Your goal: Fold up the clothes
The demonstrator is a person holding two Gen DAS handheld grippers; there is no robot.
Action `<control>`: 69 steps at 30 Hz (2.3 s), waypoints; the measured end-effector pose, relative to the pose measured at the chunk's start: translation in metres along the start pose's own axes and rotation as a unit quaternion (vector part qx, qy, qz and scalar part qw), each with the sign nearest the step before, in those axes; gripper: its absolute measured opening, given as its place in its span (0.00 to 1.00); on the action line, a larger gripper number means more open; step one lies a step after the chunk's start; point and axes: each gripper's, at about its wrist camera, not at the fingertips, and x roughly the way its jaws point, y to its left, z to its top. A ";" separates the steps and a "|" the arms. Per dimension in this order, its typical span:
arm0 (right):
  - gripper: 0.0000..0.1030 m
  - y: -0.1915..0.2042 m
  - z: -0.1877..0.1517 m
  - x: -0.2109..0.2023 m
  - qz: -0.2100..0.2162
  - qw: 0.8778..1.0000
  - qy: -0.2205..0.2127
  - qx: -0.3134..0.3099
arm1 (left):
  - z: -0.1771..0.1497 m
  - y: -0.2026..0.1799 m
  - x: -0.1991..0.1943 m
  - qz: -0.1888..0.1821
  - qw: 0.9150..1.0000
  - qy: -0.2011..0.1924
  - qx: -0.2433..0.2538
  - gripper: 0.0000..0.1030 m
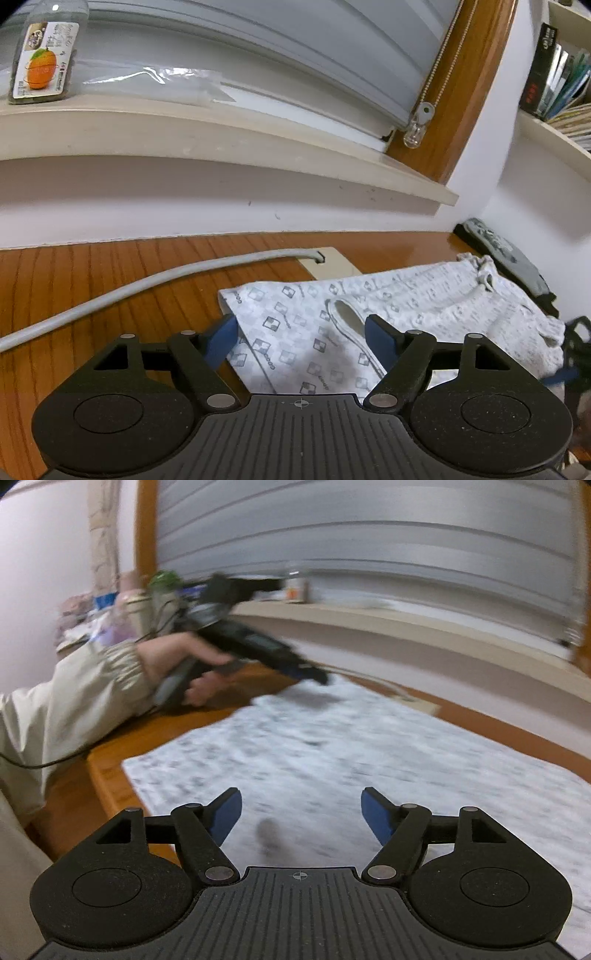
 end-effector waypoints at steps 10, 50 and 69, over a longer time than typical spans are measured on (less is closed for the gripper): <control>0.69 0.080 -0.005 0.065 -0.003 0.999 0.004 -0.045 | 0.001 0.008 0.001 -0.019 1.000 0.007 -0.024 0.82; 0.14 0.122 -0.023 0.093 -0.004 0.995 -0.028 -0.097 | 0.000 -0.025 0.008 0.073 0.996 0.028 0.052 0.08; 0.12 0.015 -0.005 -0.010 -0.140 0.970 -0.196 -0.029 | 0.109 -0.176 0.029 0.028 0.990 -0.065 0.118 0.07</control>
